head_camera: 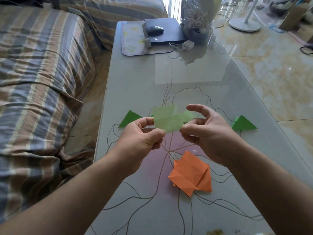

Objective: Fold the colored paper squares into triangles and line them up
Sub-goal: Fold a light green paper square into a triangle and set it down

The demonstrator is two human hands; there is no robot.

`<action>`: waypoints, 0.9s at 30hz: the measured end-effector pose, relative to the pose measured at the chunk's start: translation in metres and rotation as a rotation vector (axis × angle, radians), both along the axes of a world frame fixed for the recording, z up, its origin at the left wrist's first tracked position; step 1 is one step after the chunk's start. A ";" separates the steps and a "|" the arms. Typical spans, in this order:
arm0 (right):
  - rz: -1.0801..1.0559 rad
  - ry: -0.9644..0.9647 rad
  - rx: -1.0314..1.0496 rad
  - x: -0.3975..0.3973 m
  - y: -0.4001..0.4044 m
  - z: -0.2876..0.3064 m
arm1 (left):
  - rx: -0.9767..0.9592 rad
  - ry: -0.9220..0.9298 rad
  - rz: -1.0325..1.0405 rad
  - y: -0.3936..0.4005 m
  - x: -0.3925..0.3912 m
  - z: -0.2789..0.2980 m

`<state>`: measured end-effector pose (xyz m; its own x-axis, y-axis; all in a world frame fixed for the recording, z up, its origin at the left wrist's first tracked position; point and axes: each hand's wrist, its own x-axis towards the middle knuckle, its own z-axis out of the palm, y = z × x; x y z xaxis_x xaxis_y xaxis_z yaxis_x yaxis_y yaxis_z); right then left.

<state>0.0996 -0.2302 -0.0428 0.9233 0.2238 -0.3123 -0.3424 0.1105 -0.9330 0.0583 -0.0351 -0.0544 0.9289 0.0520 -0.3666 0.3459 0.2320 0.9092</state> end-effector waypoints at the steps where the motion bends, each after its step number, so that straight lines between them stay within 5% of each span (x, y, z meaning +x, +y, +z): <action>1: 0.001 0.009 0.003 0.000 0.000 0.000 | 0.003 0.002 0.001 0.000 0.000 0.000; 6: 0.078 0.131 0.035 0.000 0.003 -0.002 | -0.003 0.012 -0.070 -0.001 -0.002 0.000; 15: 0.105 0.058 0.014 -0.009 0.011 -0.007 | 0.068 -0.026 -0.145 -0.002 -0.004 -0.001; 27: 0.003 -0.002 0.031 -0.005 0.007 -0.006 | -0.050 0.068 -0.016 0.000 0.001 0.005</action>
<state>0.0944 -0.2233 -0.0485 0.9233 0.2361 -0.3030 -0.3405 0.1383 -0.9300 0.0596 -0.0348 -0.0496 0.9025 0.0170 -0.4303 0.4102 0.2703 0.8710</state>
